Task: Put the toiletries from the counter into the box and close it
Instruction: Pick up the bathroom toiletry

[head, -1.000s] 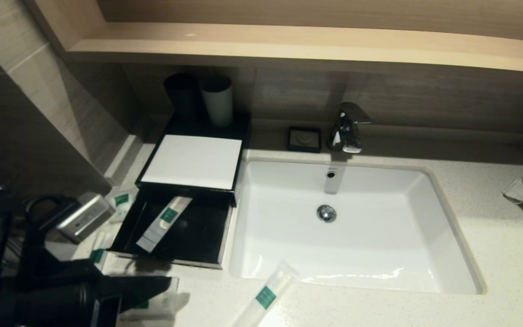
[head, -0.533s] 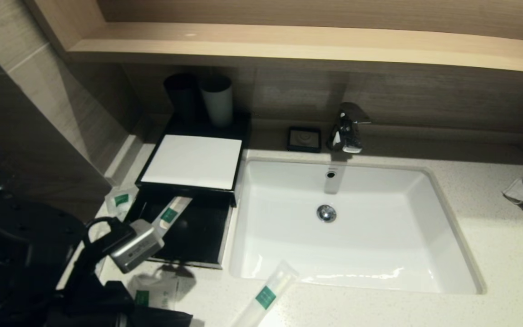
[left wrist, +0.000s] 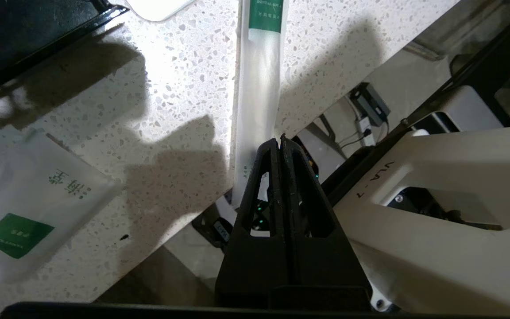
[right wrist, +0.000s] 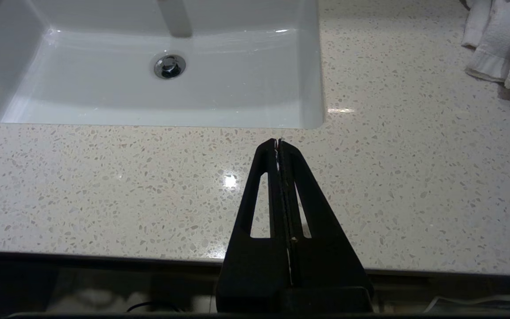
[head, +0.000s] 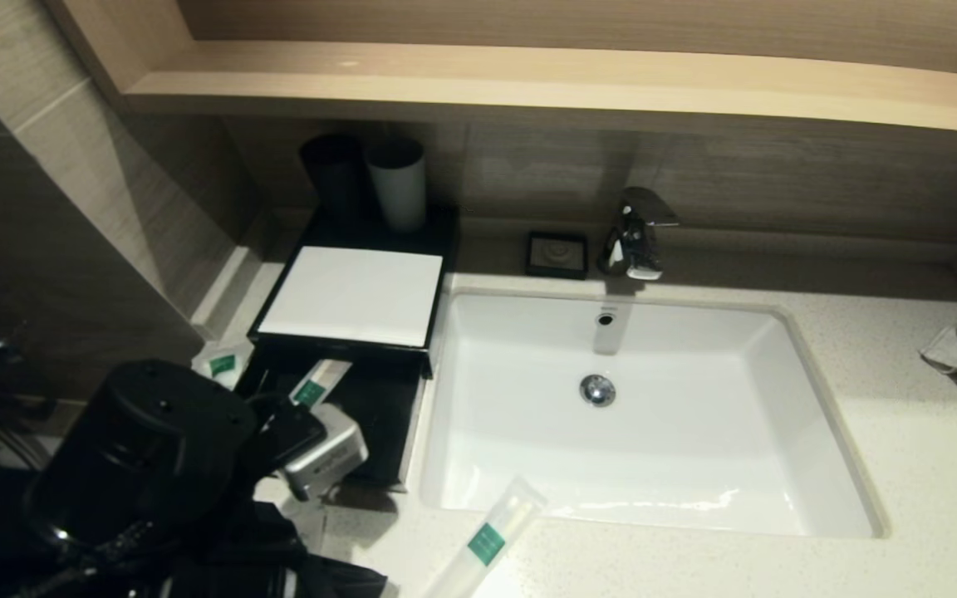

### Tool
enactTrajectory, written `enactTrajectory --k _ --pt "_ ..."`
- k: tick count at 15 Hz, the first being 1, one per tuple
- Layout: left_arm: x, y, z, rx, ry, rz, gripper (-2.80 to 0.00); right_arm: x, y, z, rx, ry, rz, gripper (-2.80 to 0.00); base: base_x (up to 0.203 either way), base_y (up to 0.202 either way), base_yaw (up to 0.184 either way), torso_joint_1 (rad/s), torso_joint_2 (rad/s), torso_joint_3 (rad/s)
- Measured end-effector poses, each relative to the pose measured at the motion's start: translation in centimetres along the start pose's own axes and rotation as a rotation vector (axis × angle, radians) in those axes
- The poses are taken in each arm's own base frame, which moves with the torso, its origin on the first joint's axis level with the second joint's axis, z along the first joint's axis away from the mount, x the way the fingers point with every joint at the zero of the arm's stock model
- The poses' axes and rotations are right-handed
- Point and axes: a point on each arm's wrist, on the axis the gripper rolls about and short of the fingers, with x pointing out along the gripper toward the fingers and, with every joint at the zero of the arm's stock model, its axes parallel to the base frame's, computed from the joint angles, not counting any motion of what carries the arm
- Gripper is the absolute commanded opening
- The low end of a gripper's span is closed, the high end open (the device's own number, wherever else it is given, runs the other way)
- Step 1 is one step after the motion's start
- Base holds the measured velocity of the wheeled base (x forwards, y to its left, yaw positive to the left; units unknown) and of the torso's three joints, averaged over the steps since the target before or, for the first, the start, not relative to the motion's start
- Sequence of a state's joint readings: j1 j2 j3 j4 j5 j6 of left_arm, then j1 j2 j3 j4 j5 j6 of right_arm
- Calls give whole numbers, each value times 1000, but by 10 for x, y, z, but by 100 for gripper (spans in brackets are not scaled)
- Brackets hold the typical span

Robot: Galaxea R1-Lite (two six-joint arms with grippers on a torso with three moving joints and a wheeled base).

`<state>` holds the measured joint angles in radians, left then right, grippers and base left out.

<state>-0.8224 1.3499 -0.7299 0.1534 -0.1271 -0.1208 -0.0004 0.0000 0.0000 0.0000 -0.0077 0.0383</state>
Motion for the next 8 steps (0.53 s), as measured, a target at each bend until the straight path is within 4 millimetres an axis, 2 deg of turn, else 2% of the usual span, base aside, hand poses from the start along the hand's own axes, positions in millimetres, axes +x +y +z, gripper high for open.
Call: enactTrajectory --k 5,8 --pt "19 -6 25 98 106 17 -280 0 0 0 0 0 0 -280 0 0 0 0 0 0" --pt "33 -6 31 115 138 23 -280 0 0 0 0 0 0 -280 0 0 0 0 0 0"
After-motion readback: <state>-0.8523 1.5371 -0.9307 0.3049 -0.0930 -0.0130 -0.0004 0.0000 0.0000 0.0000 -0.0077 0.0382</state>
